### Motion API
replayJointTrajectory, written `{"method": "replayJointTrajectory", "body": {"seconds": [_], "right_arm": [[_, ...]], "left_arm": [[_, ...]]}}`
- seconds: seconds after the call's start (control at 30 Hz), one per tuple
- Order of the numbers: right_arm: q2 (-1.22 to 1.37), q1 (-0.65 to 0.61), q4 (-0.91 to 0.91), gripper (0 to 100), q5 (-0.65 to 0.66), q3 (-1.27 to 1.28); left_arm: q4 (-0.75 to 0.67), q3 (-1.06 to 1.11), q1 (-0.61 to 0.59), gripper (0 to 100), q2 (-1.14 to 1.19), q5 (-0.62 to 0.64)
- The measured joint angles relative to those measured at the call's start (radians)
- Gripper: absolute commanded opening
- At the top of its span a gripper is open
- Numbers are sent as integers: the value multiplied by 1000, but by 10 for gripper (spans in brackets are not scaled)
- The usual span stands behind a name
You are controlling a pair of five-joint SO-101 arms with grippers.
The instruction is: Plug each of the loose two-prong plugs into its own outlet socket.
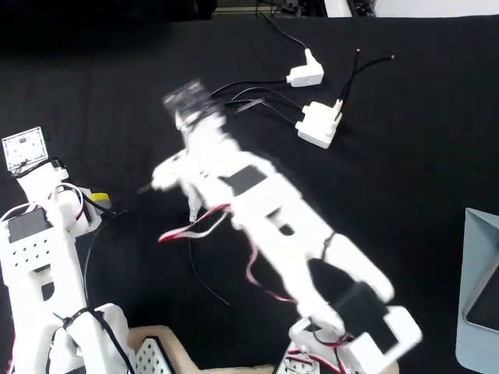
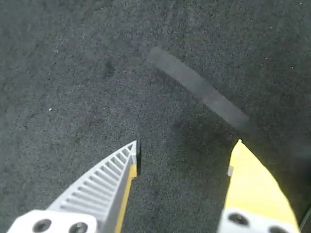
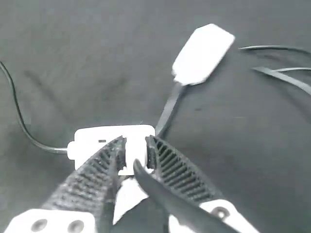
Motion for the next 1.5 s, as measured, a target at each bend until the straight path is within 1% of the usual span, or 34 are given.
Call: {"method": "replayJointTrajectory", "body": {"seconds": [0.13, 0.3, 0.43, 0.53, 0.67, 0.73, 0.8, 0.87, 0.97, 1.07, 1.2, 1.27, 1.33, 1.43, 1.5], "right_arm": [[-28, 147, 0, 13, -87, -2], [-21, 341, 0, 15, -232, -2], [61, 442, 0, 15, -348, -63], [146, 505, 0, 21, -428, -126], [247, 537, 12, 139, -466, -207], [261, 535, 64, 163, -471, -247], [259, 535, 141, 157, -471, -299], [258, 525, 221, 151, -437, -342], [219, 470, 305, 152, -318, -359], [149, 387, 373, 152, -129, -361], [78, 247, 445, 152, 176, -302], [71, 181, 465, 152, 273, -259], [71, 120, 468, 152, 307, -216], [71, 20, 468, 149, 324, -173], [81, -41, 440, 119, 324, -149]], "left_arm": [[0, 0, 0, 299, 0, 0], [0, 0, 0, 299, 0, 0], [0, 0, 0, 299, 0, 0], [0, 0, 0, 299, 0, 0], [0, 0, 0, 299, 0, 0], [0, 0, 0, 299, 0, 0], [0, 0, 0, 299, 0, 0], [0, 5, 0, 299, 0, 0], [-2, 20, 0, 299, 0, 0], [-2, 20, 0, 299, 0, 0], [-2, 20, 0, 299, 0, 0], [-2, 20, 0, 299, 0, 0], [-2, 20, 0, 299, 0, 0], [-2, 20, 0, 299, 0, 0], [-2, 20, 0, 299, 0, 0]]}}
